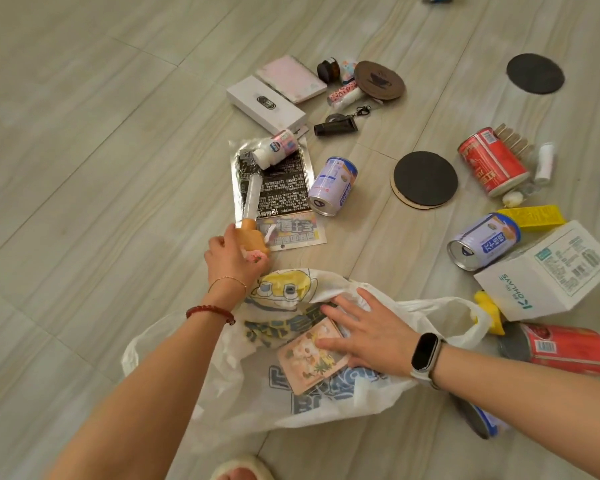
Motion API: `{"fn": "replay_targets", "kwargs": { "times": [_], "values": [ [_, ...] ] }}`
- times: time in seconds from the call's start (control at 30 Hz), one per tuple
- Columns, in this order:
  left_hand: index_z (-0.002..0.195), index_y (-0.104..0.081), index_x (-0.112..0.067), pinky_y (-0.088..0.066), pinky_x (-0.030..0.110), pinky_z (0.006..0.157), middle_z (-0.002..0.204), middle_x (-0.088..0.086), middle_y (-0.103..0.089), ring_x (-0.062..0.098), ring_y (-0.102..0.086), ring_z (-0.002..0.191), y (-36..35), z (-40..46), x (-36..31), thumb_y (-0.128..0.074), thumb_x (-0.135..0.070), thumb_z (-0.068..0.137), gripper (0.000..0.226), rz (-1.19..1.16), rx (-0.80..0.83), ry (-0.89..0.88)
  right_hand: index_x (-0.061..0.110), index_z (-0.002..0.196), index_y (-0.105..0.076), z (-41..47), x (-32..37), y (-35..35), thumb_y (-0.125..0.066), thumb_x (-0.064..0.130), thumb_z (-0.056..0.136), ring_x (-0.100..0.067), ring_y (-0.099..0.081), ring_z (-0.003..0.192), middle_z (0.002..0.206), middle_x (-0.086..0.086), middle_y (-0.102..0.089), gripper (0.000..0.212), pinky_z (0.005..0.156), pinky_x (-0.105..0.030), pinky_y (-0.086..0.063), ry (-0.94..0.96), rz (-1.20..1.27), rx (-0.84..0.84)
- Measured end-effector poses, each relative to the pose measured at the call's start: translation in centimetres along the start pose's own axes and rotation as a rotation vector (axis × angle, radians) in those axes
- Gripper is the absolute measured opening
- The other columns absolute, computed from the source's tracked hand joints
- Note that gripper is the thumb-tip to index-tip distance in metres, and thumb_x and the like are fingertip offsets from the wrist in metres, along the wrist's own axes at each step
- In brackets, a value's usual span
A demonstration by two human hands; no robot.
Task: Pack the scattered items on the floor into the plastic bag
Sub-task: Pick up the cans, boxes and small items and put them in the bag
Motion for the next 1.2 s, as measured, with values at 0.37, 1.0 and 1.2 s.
{"fn": "replay_targets", "kwargs": {
  "times": [0.37, 1.0, 1.2],
  "values": [
    [0.14, -0.024, -0.012, -0.028, -0.012, 0.075, 0.122, 0.006, -0.023, 0.003, -0.038, 0.099, 7.4, -3.8, -4.1, -0.072, -0.012, 0.073, 0.083, -0.313, -0.134, -0.286, 0.028, 0.104, -0.064, 0.2, -2.0, 2.4, -0.074, 0.052, 0.061, -0.026, -0.06, 0.108, 0.11, -0.006, -0.065, 0.051, 0.088, -0.041, -0.051, -0.03, 0.073, -0.296],
    [0.131, -0.038, -0.033, -0.028, 0.051, 0.105, 0.142, 0.005, -0.044, 0.031, -0.033, 0.133, -1.0, -7.2, -6.4, -0.032, -0.053, 0.084, 0.052, 0.578, 0.078, -0.723, 0.013, 0.145, -0.011, 6.1, -18.0, 6.7, -0.055, 0.045, 0.086, -0.034, -0.034, 0.13, 0.144, -0.019, -0.026, 0.08, 0.107, -0.038, -0.028, -0.929, 1.159, -0.411],
    [0.14, 0.006, -0.044, -0.003, 0.052, 0.115, 0.156, -0.009, 0.008, 0.025, 0.008, 0.144, -5.5, -5.0, -2.3, 0.021, -0.061, 0.069, 0.075, 0.619, 0.308, -0.463, 0.017, 0.146, 0.011, 10.0, -17.8, 5.7, -0.057, 0.035, 0.086, -0.033, -0.039, 0.126, 0.146, -0.01, -0.033, 0.092, 0.102, -0.033, -0.032, -1.093, 1.386, -0.518]
  ]
}}
Point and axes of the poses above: each hand's wrist, its own z-axis towards the middle knuckle, its own y-axis out of the back of the hand, x = y × z, the point moved 8 cm from there along z, towards the middle knuckle
